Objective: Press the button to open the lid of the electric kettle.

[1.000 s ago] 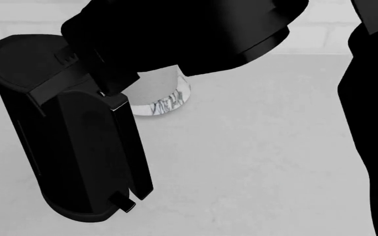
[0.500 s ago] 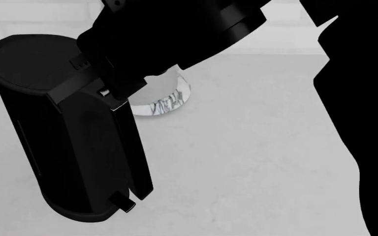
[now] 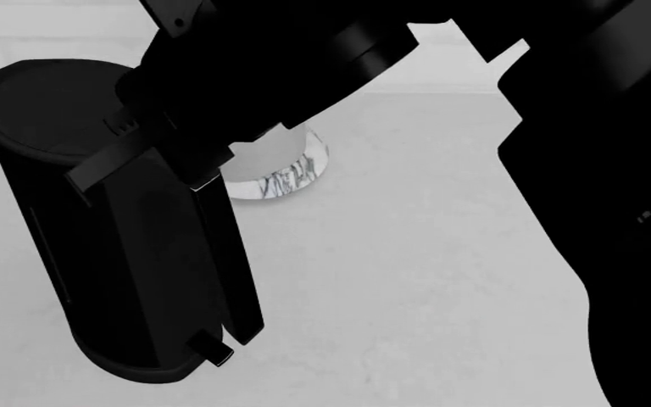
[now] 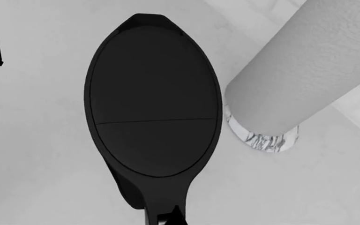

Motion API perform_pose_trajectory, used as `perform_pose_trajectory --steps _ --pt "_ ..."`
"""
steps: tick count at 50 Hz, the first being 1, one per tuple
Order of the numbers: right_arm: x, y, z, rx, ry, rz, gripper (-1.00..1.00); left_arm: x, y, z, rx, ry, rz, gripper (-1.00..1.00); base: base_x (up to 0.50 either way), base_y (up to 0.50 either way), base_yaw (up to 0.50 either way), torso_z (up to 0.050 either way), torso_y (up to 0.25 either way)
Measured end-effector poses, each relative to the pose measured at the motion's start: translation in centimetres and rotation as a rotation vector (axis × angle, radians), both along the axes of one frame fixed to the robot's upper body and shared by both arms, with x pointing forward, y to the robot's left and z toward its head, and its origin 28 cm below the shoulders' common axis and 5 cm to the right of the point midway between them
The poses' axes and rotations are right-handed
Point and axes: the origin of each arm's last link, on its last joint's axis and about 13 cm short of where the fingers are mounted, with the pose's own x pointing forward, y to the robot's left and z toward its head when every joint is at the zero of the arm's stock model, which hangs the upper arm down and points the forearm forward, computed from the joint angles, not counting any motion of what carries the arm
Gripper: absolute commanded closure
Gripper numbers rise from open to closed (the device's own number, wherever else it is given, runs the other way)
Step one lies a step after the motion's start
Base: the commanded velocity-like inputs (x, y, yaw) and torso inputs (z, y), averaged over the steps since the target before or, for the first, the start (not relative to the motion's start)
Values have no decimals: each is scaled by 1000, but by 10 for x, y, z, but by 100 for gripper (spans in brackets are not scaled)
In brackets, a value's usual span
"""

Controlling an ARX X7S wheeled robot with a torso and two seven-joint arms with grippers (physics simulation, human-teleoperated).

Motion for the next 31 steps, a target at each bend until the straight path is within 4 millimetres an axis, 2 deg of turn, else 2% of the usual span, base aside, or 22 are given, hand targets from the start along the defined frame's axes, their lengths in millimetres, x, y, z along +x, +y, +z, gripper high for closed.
perform_pose_trajectory --steps 7,31 --pt "1 2 -6 -25 14 6 100 -1 1 0 -2 -3 1 -100 0 0 0 0 0" --pt "0 5 -9 -44 -11 9 100 -3 2 2 -7 -8 5 -100 0 -1 -1 0 0"
